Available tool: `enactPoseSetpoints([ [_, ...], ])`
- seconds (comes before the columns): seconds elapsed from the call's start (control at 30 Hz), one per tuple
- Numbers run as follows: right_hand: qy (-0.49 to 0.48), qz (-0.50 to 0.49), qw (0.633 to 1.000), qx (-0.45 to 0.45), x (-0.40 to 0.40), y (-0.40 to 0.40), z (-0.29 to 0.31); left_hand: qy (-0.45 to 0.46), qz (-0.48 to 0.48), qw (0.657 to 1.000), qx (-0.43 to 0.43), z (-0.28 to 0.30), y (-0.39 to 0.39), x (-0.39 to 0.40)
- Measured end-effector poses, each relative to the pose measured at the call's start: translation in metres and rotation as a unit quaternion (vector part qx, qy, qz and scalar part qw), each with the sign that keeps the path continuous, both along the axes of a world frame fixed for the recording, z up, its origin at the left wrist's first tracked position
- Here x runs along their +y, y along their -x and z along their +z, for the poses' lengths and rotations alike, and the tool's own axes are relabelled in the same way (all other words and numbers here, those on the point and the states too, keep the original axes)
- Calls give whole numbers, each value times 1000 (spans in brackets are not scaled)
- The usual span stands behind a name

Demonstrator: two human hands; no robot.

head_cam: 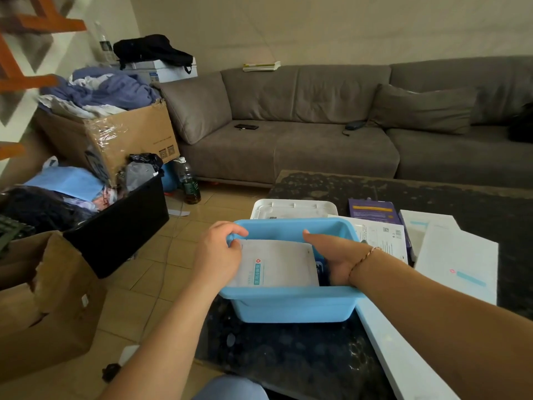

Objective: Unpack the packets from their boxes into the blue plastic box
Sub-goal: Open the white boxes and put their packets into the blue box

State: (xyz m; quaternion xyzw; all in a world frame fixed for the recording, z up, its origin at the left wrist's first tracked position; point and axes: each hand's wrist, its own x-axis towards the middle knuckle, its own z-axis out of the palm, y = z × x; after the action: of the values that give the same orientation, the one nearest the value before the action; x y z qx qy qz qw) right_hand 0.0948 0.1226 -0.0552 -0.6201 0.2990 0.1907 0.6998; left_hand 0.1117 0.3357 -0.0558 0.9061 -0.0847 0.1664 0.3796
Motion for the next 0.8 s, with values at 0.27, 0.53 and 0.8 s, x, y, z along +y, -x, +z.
enactPoseSetpoints([
  [0.27, 136, 56, 980, -136, -1, 42, 44, -30, -22, 940, -340, 17, 45, -9],
  [0.53, 252, -147, 900, -324, -91, 188, 56, -190, -451, 806, -333, -89, 166, -140],
  [0.8, 461, -201, 754, -422, -141, 283, -14, 60, -356, 917, -170, -72, 168, -169],
])
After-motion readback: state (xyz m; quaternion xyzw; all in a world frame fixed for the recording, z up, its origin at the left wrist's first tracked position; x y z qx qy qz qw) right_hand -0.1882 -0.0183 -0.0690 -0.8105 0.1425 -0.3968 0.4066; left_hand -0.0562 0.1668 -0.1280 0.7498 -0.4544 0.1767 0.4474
